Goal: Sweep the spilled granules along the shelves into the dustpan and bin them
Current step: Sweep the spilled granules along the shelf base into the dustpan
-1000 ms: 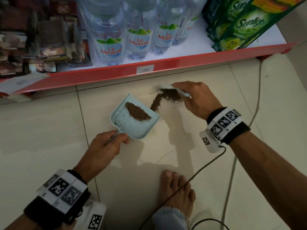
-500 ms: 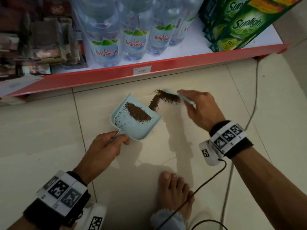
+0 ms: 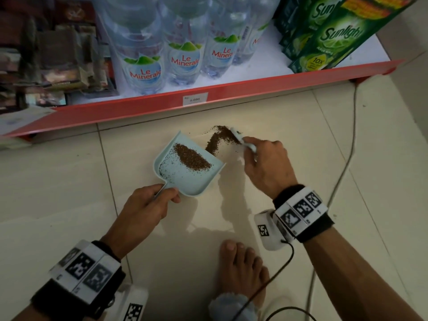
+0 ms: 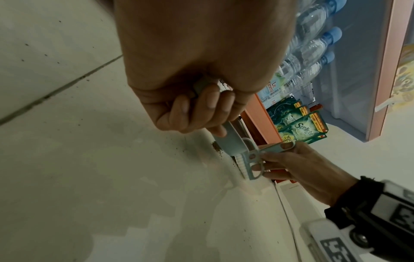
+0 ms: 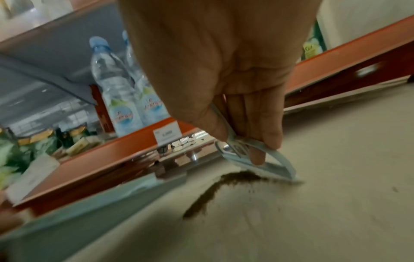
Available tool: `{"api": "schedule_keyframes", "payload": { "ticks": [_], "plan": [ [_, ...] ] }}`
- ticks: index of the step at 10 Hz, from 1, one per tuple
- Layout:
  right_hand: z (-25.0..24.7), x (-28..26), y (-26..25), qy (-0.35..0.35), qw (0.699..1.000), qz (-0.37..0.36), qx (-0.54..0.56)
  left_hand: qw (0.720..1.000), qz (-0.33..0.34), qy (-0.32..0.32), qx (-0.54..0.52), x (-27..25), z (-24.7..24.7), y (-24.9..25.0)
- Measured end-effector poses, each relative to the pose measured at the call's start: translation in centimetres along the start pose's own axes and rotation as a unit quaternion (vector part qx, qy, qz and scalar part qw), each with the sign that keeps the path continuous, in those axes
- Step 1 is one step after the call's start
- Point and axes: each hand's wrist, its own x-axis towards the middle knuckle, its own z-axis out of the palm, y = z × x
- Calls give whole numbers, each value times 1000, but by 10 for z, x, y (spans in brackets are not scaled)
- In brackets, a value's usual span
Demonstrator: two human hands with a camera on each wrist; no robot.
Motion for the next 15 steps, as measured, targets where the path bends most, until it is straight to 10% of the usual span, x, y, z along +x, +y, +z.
{"api": "schedule_keyframes", "payload": {
  "ticks": [3, 6, 8, 11, 13, 15],
  "plan": [
    [-20, 91, 44, 103, 976, 141, -131, 998, -35, 45, -8, -2, -10, -11],
    [1, 67, 27, 90, 981, -165, -56, 997, -38, 66, -13, -8, -12, -7],
    [0, 94, 31, 118, 987, -22, -105, 997, -46, 55, -11, -11, -14, -7],
    [-10, 67, 7, 0, 960, -278, -21, 995, -50, 82, -25, -17, -21, -3],
    [1, 91, 1, 76, 979, -170, -86, 993, -60, 95, -40, -25, -25, -6],
    [-1, 76, -1, -17, 959, -283, 1, 993, -57, 99, -40, -30, -27, -4]
  ]
}}
